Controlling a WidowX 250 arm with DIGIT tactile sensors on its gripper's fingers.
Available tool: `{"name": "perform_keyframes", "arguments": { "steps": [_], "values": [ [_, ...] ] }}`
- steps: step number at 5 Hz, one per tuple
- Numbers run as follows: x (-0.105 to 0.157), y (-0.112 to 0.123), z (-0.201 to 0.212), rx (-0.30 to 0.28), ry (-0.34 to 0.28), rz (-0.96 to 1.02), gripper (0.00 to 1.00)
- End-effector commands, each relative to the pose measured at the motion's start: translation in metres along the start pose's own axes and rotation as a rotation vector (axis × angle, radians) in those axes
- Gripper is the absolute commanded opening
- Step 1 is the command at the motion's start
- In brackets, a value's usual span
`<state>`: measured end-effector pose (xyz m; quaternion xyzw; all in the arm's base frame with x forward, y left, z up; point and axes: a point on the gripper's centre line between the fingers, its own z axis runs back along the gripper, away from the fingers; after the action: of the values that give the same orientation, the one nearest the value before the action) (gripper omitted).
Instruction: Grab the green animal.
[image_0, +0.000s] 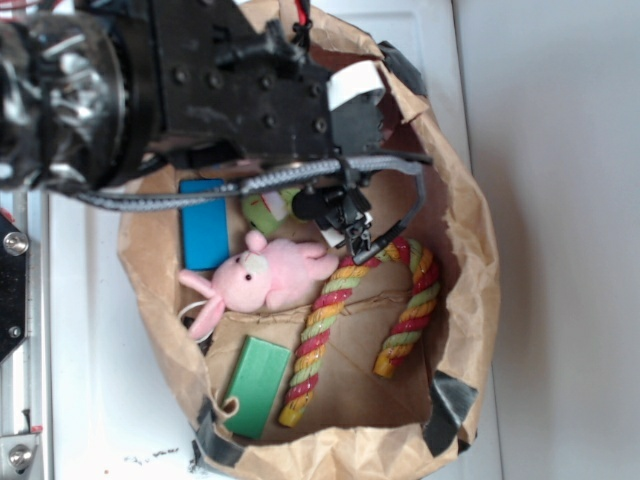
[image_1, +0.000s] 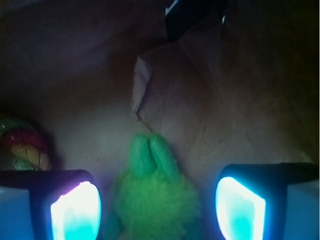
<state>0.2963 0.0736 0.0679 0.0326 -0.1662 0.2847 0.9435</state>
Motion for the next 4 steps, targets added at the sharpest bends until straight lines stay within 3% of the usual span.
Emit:
{"name": "perform_keyframes", "arguments": {
  "steps": [1, 4],
  "values": [
    [0.000, 0.000, 0.010, 0.005, -0.061, 0.003, 1.00],
    [-0.024, 0.000, 0.005, 0.025, -0.079, -0.018, 1.00]
  ]
}}
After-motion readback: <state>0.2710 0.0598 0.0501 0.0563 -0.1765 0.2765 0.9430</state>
